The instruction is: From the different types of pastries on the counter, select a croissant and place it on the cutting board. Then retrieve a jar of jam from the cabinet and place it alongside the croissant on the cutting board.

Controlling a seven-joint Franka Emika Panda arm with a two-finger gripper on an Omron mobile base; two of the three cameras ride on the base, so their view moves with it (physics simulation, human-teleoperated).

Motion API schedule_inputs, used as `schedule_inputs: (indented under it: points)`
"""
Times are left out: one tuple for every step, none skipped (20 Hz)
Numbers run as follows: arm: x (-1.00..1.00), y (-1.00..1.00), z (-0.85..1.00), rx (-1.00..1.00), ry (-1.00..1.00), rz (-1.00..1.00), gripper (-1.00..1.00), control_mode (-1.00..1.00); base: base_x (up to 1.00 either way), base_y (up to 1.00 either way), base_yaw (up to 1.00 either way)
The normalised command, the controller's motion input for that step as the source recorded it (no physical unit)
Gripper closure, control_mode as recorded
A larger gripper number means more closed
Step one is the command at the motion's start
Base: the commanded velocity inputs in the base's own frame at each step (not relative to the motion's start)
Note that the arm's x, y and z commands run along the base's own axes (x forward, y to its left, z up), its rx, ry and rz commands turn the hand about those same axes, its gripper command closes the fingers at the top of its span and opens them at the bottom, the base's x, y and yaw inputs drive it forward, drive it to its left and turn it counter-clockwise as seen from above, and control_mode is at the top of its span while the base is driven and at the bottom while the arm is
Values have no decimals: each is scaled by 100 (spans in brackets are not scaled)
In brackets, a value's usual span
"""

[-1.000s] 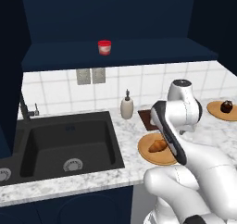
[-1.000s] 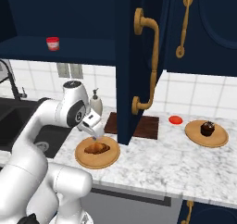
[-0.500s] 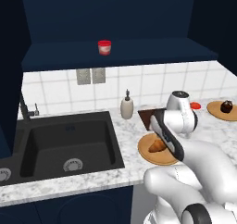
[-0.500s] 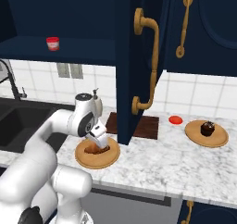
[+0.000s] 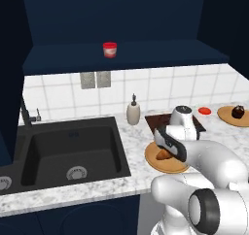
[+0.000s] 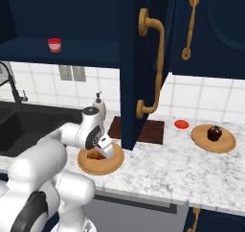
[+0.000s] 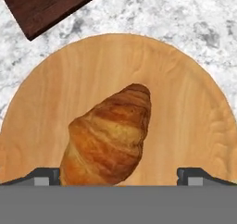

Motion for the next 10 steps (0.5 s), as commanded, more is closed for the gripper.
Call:
schedule_inputs:
  points:
    - [37,0,-41,1,0,-3,-100,-100,0,0,0]
    - [29,0,-41,0,3,-4,-100,-100,0,0,0]
    - [15,-9,-42,0,2,-1,-100,-100,0,0,0]
    - [7,-9,-41,0,3,-1,-100,-100,0,0,0]
    - [4,0,-41,0,3,-3,-100,-100,0,0,0]
    - [0,0,-46,0,3,-5,-100,-100,0,0,0]
    - [4,0,-50,0,3,-5,100,-100,0,0,0]
    - [0,0,-40,0,0,-5,100,-100,0,0,0]
    - [0,1,-46,0,0,-6,100,-100,0,0,0]
    - [0,0,-37,0,0,-3,100,-100,0,0,0]
